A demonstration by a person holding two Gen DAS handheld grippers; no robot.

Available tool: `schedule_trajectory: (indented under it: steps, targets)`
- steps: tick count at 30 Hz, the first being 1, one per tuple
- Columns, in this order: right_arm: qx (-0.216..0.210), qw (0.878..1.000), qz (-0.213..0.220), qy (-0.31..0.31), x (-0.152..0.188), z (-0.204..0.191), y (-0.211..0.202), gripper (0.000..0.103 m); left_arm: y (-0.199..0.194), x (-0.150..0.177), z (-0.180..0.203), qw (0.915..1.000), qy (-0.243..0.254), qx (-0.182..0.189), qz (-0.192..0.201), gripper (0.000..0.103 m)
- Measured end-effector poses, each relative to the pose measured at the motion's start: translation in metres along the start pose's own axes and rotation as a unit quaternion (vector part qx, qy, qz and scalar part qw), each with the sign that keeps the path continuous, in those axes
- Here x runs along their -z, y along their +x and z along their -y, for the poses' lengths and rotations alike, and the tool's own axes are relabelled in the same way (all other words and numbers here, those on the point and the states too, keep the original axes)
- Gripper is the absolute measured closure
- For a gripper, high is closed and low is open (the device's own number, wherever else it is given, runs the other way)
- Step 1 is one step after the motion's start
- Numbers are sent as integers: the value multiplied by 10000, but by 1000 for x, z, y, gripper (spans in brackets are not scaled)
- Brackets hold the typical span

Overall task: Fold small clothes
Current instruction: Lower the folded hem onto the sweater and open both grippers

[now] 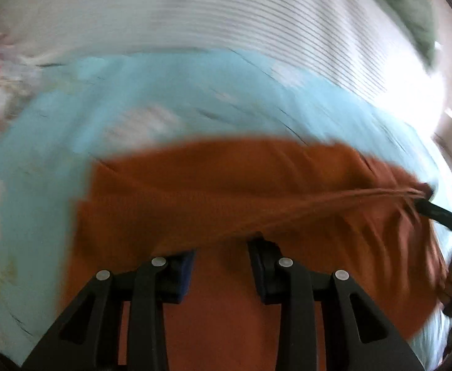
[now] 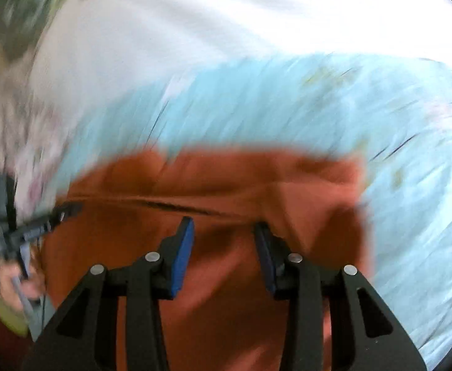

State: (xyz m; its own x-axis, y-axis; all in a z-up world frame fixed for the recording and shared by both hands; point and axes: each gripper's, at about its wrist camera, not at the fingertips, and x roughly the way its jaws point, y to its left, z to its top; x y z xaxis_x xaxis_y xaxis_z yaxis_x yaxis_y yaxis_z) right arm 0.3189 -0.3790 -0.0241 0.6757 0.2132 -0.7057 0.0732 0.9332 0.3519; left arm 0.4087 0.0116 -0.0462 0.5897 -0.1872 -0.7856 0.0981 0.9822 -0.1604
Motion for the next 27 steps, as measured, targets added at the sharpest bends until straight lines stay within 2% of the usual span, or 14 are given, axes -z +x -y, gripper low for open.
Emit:
schedule_trajectory:
  steps: [3,5,7,10,15,18,20,24,27]
  targets:
    - [27,9969,539,573,-8,24,-24,60,-6,-11,-30,9984,-549,-40,157,68]
    - [-87,9961,562,679,-4,31,-32,60,-14,-6,-46,9958,-819,-262,299,62]
    - [-142,9963,516,671,8,34,-39,60,-23,5,-60,9929,-1077,-323,383,56]
    - [-304,9969,285,671,35,25,-39,60,-41,29,-65,9900,-1358,-47,388,56]
    - [-361,9965,66,752,78,18,-34,60,-86,87,-46,9874,-1437,460,482,55]
    - [-382,9951,207,894,96,24,-45,60,-108,122,-32,9855,-1433,793,452,52]
    - [-224,9935,366,1055,103,30,-62,60,-118,142,-29,9833,-1494,964,392,50]
    - [-204,9897,547,1305,115,35,-84,59,-128,178,-30,9730,-1850,1359,225,44]
    - [-282,9888,643,1321,123,27,-97,54,-123,190,-32,9694,-2021,1388,138,43]
